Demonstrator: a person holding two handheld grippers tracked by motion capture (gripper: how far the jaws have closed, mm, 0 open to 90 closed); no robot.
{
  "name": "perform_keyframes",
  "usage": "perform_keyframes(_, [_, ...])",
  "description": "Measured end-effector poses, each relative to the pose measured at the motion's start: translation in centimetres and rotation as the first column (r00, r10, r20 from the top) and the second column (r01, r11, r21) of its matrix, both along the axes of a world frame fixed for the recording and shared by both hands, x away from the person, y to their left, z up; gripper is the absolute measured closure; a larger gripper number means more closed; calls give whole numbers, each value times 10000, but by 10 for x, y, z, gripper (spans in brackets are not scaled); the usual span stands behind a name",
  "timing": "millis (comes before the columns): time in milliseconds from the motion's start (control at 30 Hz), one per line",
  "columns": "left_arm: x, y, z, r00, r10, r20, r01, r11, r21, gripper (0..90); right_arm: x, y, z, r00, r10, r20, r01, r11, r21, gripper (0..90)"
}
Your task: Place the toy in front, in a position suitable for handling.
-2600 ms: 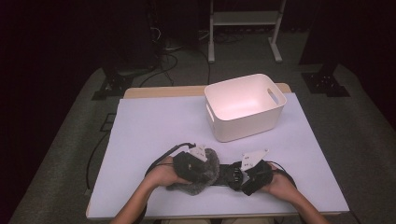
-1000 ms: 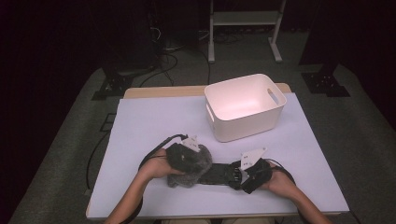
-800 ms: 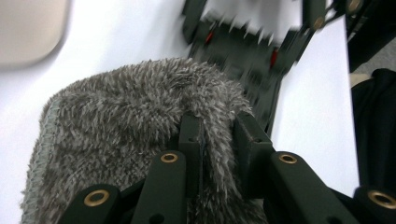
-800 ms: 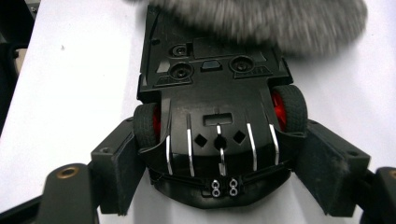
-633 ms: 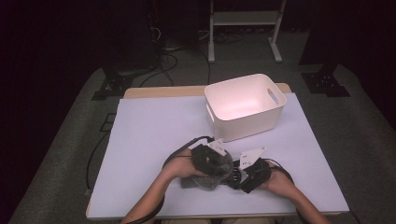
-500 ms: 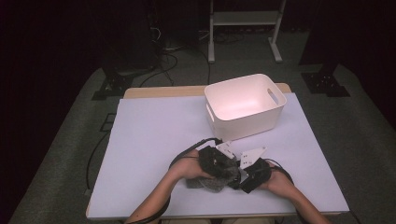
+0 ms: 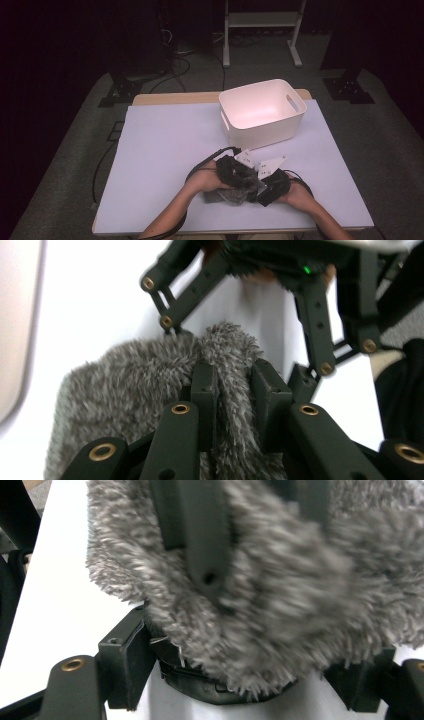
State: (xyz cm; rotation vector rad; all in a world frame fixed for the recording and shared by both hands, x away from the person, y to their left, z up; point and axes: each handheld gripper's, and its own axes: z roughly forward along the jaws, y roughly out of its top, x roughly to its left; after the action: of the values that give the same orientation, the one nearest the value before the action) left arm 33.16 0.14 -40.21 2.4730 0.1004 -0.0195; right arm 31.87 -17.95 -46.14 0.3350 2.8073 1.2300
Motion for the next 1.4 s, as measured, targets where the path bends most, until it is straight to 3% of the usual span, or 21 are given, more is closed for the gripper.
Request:
perform_keyframes(67, [-1,6,0,10000,-8,95,7,10000,46,754,-1,0,-1,9999,45,121,-43,9999,-107,221])
perform_keyframes(267, [4,41,0,9963,843,152,-845,9964,99,751,-1,0,0,9998,99,174,-96,9998,-164,223])
perform_keyframes(500, [5,89,0,9831,1829,118,-1829,9831,36,745,-1,0,0,9993,248,269,-242,9994,-253,226])
perform_keyframes(900, [4,116,-5,9749,2218,-179,-2221,9749,-156,744,0,-4,2,9993,343,149,-338,9988,-355,233])
perform_keyframes(1000, [3,117,-5,9749,2215,-243,-2224,9739,-448,744,1,-9,2,9996,297,-2,-297,9989,-356,233])
perform_keyframes(1133, [1,99,-10,9823,1821,-439,-1847,9807,-645,744,0,-8,2,9999,107,-15,-108,9992,-373,223])
perform_keyframes(1267, [1,81,-14,9884,1426,-516,-1457,9874,-618,743,-2,-7,7,9998,-90,192,96,9995,-308,214])
perform_keyframes(1400, [1,74,-12,9903,1279,-537,-1314,9890,-679,743,-7,-3,15,9979,-134,639,149,9996,-236,208])
